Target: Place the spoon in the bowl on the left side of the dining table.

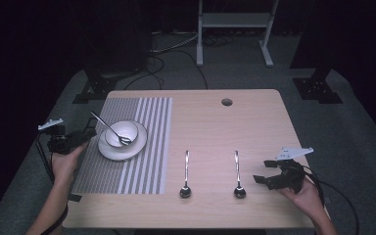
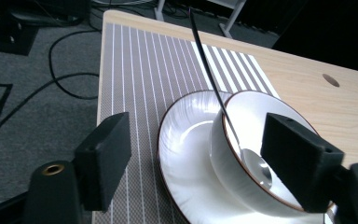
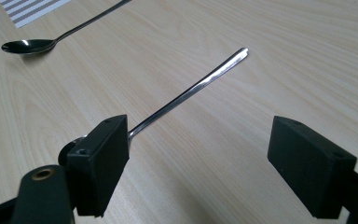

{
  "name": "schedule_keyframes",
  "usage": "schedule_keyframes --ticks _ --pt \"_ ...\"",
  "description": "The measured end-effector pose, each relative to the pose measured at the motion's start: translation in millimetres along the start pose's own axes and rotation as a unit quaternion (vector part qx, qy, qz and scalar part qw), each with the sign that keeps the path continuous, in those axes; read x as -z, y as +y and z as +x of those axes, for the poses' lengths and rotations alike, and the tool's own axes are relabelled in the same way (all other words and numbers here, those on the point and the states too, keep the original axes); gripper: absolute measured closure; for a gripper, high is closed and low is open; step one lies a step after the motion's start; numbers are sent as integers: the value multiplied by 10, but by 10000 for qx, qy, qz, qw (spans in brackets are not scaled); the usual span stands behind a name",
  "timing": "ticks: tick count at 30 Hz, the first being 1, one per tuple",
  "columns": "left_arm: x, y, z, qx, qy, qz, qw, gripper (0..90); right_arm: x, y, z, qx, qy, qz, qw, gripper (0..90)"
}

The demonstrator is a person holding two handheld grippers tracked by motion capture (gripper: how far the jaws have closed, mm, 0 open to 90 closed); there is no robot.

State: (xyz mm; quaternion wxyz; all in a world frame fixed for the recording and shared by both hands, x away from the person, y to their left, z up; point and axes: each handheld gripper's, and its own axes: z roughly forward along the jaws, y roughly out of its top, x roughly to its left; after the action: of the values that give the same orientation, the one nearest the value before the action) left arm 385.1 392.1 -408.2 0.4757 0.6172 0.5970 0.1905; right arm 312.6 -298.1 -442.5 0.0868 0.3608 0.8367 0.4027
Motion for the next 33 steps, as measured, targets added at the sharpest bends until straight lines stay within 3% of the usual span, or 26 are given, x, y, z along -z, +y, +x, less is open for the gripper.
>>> schedule_keyframes --ticks 7,21,27,33 --pt "29 -44 -59 -118 -56 44 9999 169 -13 7 6 11 0 21 10000 191" --pt "74 -117 -321 -481 -244 121 9985 95 2 -2 -4 2 -14 -1 10000 188" --pt "85 -168 -522 -822 -370 155 9958 91 -2 -3 -7 -5 -21 9 10000 187" --pt "54 -210 -673 -969 -573 231 9934 90 7 -1 1 0 -21 -17 10000 187"
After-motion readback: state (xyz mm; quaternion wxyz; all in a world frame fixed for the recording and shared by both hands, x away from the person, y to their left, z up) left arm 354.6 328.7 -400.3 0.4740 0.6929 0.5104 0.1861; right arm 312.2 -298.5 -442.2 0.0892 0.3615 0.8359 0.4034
